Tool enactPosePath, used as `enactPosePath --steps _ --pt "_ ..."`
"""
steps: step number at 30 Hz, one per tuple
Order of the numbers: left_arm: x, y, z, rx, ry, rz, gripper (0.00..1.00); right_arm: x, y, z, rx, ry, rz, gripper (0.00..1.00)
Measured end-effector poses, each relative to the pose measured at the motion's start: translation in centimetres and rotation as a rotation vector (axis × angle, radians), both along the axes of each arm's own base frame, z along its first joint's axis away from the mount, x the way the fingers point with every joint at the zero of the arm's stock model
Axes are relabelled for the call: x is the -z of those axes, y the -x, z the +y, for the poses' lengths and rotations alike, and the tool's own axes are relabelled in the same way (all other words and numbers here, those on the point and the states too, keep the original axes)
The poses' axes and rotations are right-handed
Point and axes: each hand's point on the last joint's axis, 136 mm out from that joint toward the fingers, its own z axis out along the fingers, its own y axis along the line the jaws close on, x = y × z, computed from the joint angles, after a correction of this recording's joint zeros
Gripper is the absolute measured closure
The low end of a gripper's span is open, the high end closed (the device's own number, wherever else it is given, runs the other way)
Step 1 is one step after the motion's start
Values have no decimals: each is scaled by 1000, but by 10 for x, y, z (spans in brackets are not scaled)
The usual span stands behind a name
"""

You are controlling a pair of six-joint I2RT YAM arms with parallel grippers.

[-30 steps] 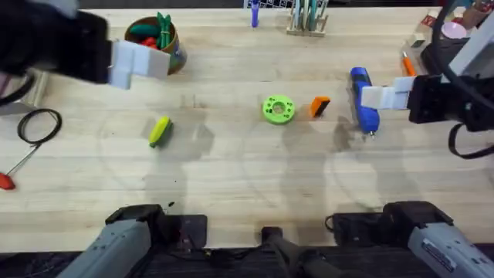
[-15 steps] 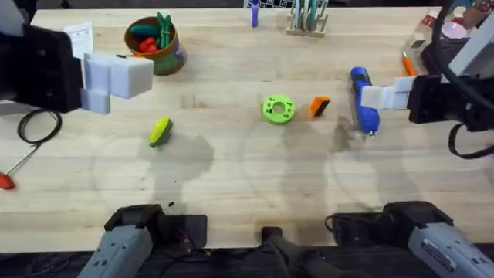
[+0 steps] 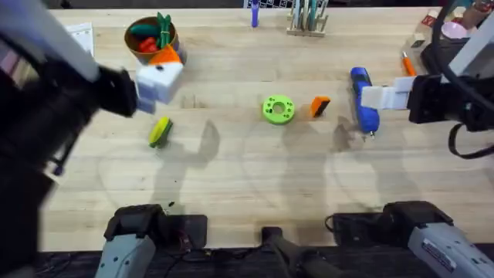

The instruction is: Pick up the gripper from the table and insert it into the empty holder that is missing its gripper. Then pick up a screw, insert it into the mounting hole, and use the screwdriver to tighten it. Finally, clean up the table by picking up the vegetable and placing it into the bucket.

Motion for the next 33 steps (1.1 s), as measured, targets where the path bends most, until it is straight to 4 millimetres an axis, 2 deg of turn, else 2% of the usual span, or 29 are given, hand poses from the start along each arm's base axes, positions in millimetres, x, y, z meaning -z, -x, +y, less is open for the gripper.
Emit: enactPosePath --steps 4,7,11,18,25,33 --pt "6 8 -9 45 1 -145 15 0 0 0 0 0 0 9" --pt "19 11 -12 63 -2 -225 16 0 0 0 0 0 0 9" --pt "39 13 -14 75 -9 -307 15 0 0 0 0 0 0 9" --pt "56 16 -14 78 -26 -464 15 0 0 0 0 0 0 10" --pt "80 15 -14 64 61 -460 15 0 0 0 0 0 0 8" --pt "91 16 -22 81 176 -390 16 0 0 0 0 0 0 9"
